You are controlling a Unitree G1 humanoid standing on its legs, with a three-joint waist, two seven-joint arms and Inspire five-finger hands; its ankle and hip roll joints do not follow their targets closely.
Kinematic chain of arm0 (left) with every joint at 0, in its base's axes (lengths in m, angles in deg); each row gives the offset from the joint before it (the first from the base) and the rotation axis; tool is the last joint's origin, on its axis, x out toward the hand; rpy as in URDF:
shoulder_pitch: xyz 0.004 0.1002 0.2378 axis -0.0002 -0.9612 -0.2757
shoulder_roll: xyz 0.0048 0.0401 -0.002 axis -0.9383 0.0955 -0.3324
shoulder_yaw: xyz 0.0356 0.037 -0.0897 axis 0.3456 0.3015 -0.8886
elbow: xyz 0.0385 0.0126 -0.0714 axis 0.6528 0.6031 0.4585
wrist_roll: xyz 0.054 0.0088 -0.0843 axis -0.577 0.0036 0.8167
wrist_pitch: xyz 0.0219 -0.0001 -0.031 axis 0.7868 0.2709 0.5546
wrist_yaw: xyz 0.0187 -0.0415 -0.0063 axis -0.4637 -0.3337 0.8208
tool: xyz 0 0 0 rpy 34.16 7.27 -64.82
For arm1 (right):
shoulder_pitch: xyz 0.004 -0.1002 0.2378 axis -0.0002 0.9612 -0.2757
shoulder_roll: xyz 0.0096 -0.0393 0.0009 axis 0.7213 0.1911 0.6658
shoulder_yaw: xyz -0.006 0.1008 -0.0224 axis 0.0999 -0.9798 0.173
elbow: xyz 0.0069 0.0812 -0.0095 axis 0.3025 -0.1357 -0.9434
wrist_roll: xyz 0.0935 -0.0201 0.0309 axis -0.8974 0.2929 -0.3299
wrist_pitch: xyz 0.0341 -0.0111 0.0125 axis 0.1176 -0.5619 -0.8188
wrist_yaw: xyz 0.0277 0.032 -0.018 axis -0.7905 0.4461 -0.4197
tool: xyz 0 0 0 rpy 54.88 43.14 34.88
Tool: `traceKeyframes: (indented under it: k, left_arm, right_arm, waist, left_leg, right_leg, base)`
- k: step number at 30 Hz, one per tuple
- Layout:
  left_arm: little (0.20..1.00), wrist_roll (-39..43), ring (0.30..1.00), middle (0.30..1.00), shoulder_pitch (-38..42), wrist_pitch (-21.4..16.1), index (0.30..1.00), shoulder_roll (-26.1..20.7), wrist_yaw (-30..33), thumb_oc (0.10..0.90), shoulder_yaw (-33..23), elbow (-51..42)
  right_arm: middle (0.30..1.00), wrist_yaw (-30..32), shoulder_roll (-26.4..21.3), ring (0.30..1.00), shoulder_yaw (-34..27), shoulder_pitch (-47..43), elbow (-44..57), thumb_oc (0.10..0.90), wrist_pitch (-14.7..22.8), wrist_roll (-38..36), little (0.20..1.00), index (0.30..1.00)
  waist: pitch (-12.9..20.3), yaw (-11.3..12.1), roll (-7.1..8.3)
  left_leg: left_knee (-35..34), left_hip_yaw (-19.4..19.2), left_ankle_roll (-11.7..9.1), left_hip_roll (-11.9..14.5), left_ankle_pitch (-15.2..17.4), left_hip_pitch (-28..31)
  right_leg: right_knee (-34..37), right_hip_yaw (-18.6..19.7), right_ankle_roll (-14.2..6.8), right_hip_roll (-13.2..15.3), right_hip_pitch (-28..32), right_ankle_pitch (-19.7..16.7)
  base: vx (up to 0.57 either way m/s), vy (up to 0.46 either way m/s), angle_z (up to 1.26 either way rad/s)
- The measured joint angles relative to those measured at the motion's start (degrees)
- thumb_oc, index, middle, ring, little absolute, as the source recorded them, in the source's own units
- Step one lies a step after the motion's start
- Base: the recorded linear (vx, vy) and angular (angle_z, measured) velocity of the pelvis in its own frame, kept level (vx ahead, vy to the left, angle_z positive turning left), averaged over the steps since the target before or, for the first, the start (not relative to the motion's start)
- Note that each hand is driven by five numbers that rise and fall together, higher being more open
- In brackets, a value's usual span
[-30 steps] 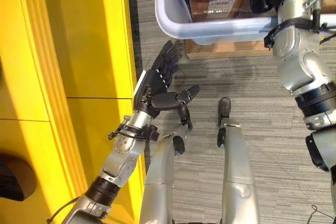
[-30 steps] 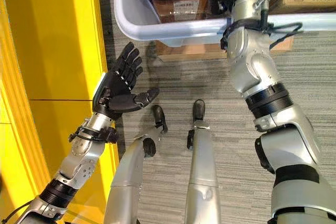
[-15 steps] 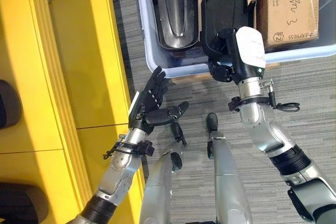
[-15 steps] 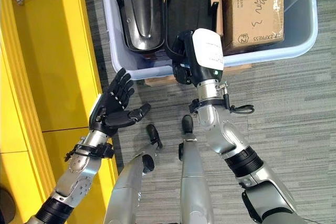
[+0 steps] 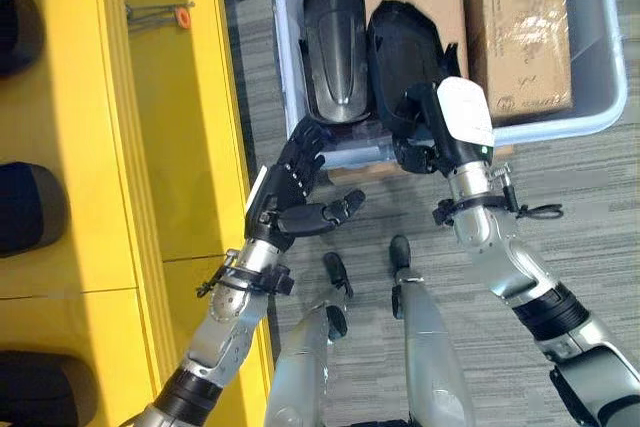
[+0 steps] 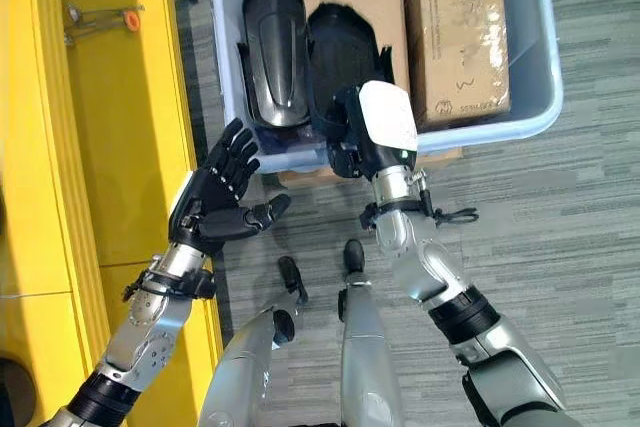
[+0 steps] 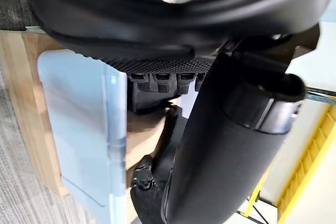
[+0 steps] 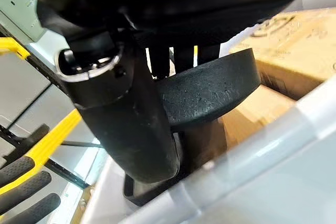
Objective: Move parts from the plastic box to the shelf.
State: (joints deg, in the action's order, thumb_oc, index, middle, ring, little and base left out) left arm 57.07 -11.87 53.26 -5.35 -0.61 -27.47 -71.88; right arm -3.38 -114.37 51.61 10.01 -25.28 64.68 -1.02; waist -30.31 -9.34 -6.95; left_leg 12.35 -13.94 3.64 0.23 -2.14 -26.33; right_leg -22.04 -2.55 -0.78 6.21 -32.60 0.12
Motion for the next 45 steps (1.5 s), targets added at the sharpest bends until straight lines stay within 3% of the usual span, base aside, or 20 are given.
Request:
traceKeyframes:
  k: [8, 13, 18, 20, 24, 29, 38, 44, 45]
  left_arm:
    - [1.000, 0.26, 1.000, 1.000, -3.12, 0.01, 1.000, 0.00, -2.08, 0.900, -1.12, -1.24]
    - [1.000, 2.30, 1.000, 1.000, -6.10, 0.01, 1.000, -0.02, -3.80, 0.900, -2.24, -3.42]
    - [1.000, 2.36, 1.000, 1.000, -7.94, 0.10, 1.000, -0.07, -5.08, 0.900, -3.73, -5.19]
    - [1.000, 2.38, 1.000, 1.000, -9.06, 0.08, 1.000, -0.08, -6.13, 0.900, -5.47, -6.86]
    - [1.000, 2.39, 1.000, 1.000, -9.58, 0.90, 1.000, -0.04, -7.46, 0.900, -6.54, -8.23]
    - [1.000, 2.38, 1.000, 1.000, -11.87, 1.54, 1.000, -0.03, -8.76, 0.900, -6.75, -8.29]
    - [1.000, 2.33, 1.000, 1.000, -13.69, 2.54, 1.000, 0.21, -9.86, 0.900, -6.90, -8.26]
    - [1.000, 5.52, 1.000, 1.000, -14.51, 2.56, 1.000, 1.42, -9.86, 0.900, -7.03, -7.09]
    - [1.000, 7.41, 1.000, 1.000, -15.09, 2.54, 1.000, 2.57, -10.47, 0.900, -7.44, -5.70]
  right_arm:
    - [0.300, 1.01, -1.00, 0.300, -2.74, 7.32, 8.13, 0.400, 3.28, 0.27, 0.300, 0.300]
    - [0.300, 3.94, -1.80, 0.300, -7.90, 10.56, 12.47, 0.400, 6.26, 2.45, 0.300, 0.300]
    - [0.300, 5.35, -2.23, 0.300, -12.16, 12.28, 15.42, 0.400, 9.39, 2.13, 0.300, 0.300]
    - [0.300, 5.72, -2.42, 0.300, -12.74, 13.44, 15.91, 0.400, 12.23, 1.67, 0.300, 0.300]
    - [0.300, 5.74, -2.40, 0.300, -12.87, 15.38, 17.26, 0.400, 13.55, -0.58, 0.300, 0.300]
    - [0.300, 5.74, -2.36, 0.300, -12.68, 18.57, 17.26, 0.400, 17.25, -2.31, 0.300, 0.300]
    - [0.300, 5.75, -2.39, 0.300, -9.65, 19.95, 17.26, 0.400, 20.58, -2.55, 0.300, 0.300]
    - [0.300, 5.80, -2.42, 0.300, -6.61, 19.57, 17.26, 0.400, 21.78, -2.57, 0.300, 0.300]
    - [0.300, 5.77, -2.21, 0.300, -5.22, 19.34, 17.26, 0.400, 21.83, -2.61, 0.300, 0.300]
  waist:
    - [-0.04, -0.15, 0.10]
    - [0.04, -0.03, 0.17]
    - [0.28, -0.18, 0.52]
    - [0.81, -0.06, 1.05]
    - [1.28, 0.19, 1.50]
    - [5.86, 0.38, 2.79]
    - [9.40, 1.84, 2.29]
    - [10.87, 5.18, 1.82]
    - [10.90, 6.79, 1.71]
  left_leg:
    - [-5.08, -0.19, -0.47, 0.07, -0.19, 10.37]
    - [-8.93, -0.65, -0.89, 0.34, -0.68, 16.59]
    - [-10.74, -1.13, -1.12, 0.65, -0.48, 20.23]
    - [-11.05, -0.83, -1.59, 0.95, -0.11, 22.59]
    - [-11.51, -0.38, -1.69, 1.23, -0.11, 25.48]
    - [-11.68, 0.11, -2.00, 1.66, 0.06, 25.50]
    - [-11.68, 1.91, -2.37, 1.89, -0.22, 26.29]
    - [-10.63, 4.83, -3.10, 2.25, -0.82, 24.44]
    - [-10.09, 5.60, -3.39, 2.64, -0.67, 23.48]
  right_leg:
    - [5.34, 0.14, -0.35, -0.97, 10.41, -0.36]
    - [9.73, 0.16, -0.37, -1.83, 16.70, -1.17]
    - [11.91, 0.16, -0.35, -2.42, 20.35, -1.31]
    - [13.09, 0.17, -0.21, -2.78, 23.01, -1.21]
    - [13.87, 0.02, -0.10, -3.12, 26.16, -1.11]
    - [13.81, -0.31, 0.22, -3.54, 26.18, -0.86]
    - [13.27, -2.13, 0.91, -3.53, 27.58, -0.33]
    - [9.00, -4.83, 2.23, -3.21, 25.43, 2.15]
    - [7.21, -6.36, 3.12, -2.97, 25.19, 2.86]
  base:
    - [0.11, -0.012, -0.05]
    - [0.13, -0.007, -0.07]
    - [0.13, -0.029, -0.06]
    - [0.15, -0.063, -0.07]
    - [0.09, -0.075, 0.02]
    - [0.02, -0.052, 0.02]
    - [-0.06, -0.078, 0.09]
    - [-0.10, -0.076, 0.28]
    - [-0.12, -0.010, 0.44]
